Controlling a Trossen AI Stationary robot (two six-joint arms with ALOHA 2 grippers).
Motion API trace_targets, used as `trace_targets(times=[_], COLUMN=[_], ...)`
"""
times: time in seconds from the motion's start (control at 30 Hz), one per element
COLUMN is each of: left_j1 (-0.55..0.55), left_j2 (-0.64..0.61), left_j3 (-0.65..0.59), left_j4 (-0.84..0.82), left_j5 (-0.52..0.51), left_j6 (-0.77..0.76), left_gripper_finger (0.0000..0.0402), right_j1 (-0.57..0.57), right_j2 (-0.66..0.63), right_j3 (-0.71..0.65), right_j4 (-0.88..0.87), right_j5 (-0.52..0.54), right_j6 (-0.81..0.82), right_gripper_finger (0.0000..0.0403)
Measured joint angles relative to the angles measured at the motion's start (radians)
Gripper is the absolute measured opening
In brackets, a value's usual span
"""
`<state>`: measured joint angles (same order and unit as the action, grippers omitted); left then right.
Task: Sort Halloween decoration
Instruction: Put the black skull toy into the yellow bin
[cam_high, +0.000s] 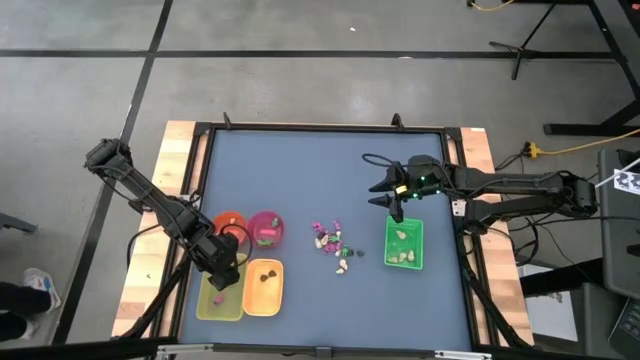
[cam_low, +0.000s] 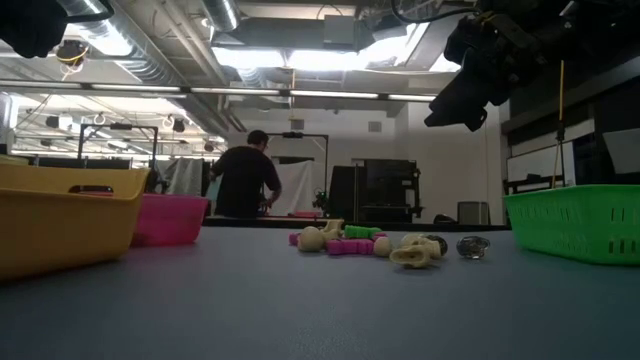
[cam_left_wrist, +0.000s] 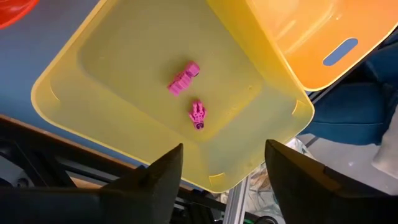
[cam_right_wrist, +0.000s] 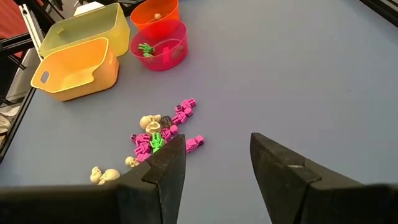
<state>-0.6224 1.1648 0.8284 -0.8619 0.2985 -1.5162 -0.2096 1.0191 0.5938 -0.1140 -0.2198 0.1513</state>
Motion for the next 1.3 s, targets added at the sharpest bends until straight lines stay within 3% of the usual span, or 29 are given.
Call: trace_targets(times=[0.27, 0.4, 0.57, 0.7, 0.87, 1.13, 1.3], left_j1=[0.000, 0.000, 0.000, 0.000, 0.000, 0.000, 0.000], left_j2=[0.000, 0.000, 0.000, 0.000, 0.000, 0.000, 0.000], left_j3=[0.000, 0.000, 0.000, 0.001, 0.001, 0.001, 0.001], left_j4=[0.000, 0.001, 0.002, 0.002, 0.002, 0.003, 0.003], left_j5=[-0.037, -0.079, -0.080, -0.080, -0.081, -0.115, -0.117], left_j6=[0.000, 0.000, 0.000, 0.000, 0.000, 0.000, 0.000], left_gripper_finger=[0.0212, 0.0212, 0.0212, 0.0212, 0.0212, 0.0212, 0.0212], right_j1=[0.075, 0.193, 0.327, 0.397, 0.443, 0.481, 0.478], right_j2=[0.000, 0.007, 0.058, 0.149, 0.311, 0.552, 0.632], right_j3=[0.000, 0.040, 0.152, 0.255, 0.374, 0.491, 0.501], right_j4=[0.136, 0.115, -0.055, -0.231, -0.391, -0.532, -0.542], right_j5=[-0.068, 0.040, 0.183, 0.262, 0.281, 0.276, 0.254], right_j6=[0.033, 0.024, -0.004, -0.006, -0.006, -0.006, -0.002], right_gripper_finger=[0.0177, 0.0177, 0.0177, 0.0177, 0.0177, 0.0177, 0.0177])
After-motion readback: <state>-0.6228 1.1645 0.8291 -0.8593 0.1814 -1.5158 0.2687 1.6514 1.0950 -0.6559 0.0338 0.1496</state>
